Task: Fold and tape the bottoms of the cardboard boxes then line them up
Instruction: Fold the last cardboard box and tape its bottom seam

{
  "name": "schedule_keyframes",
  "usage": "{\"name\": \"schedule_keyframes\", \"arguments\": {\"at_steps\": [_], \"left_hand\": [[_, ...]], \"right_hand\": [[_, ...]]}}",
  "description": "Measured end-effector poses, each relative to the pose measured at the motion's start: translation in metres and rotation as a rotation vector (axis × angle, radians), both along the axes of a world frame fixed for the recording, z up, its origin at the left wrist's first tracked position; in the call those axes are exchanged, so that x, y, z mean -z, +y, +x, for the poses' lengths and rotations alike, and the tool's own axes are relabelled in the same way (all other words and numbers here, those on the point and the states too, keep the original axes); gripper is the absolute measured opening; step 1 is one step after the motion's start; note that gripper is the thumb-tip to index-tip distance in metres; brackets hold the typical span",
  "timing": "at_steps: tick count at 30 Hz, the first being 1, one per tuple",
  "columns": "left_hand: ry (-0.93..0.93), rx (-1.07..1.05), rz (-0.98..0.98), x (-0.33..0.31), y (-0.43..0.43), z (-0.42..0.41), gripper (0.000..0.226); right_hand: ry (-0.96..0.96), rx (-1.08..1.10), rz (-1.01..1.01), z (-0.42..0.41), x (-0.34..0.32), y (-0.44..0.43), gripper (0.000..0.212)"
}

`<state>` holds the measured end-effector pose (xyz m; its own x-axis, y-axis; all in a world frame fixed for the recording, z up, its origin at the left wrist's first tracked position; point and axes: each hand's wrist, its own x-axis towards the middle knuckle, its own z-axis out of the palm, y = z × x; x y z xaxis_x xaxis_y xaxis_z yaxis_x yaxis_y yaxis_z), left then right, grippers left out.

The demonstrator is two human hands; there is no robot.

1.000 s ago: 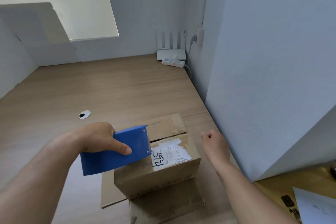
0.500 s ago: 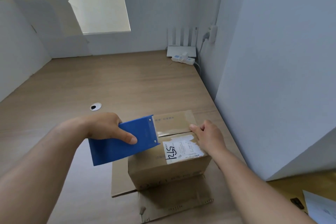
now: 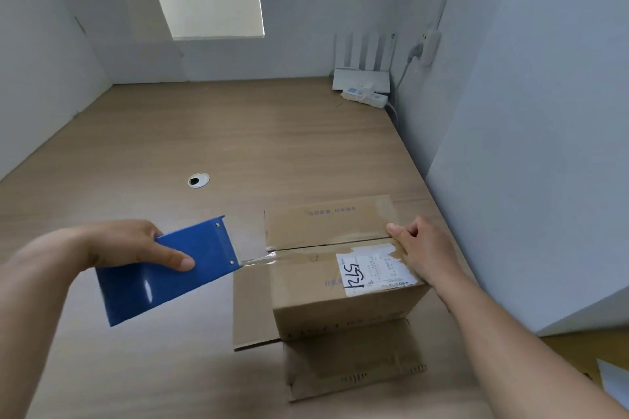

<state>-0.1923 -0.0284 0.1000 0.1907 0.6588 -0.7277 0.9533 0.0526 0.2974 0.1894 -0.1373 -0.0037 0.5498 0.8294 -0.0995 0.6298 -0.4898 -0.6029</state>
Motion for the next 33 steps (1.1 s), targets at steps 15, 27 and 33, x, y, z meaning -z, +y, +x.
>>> {"name": "schedule_keyframes", "arguments": {"at_steps": [15,27,33], "left_hand": [[0.522,0.162,0.587,0.082,0.000,0.032,0.039],[0.421,-0.088,0.631,0.172,-0.060,-0.002,0.040],[0.484,-0.076,0.702,0.179,-0.071,0.003,0.037]], "right_hand": [[-0.024,0.009,0.025,-0.001,0.000,-0.002,0.039],[-0.055,0.005,0.048,-0.006,0.005,0.001,0.042],[-0.079,0.003,0.058,-0.005,0.008,0.000,0.042]]}}
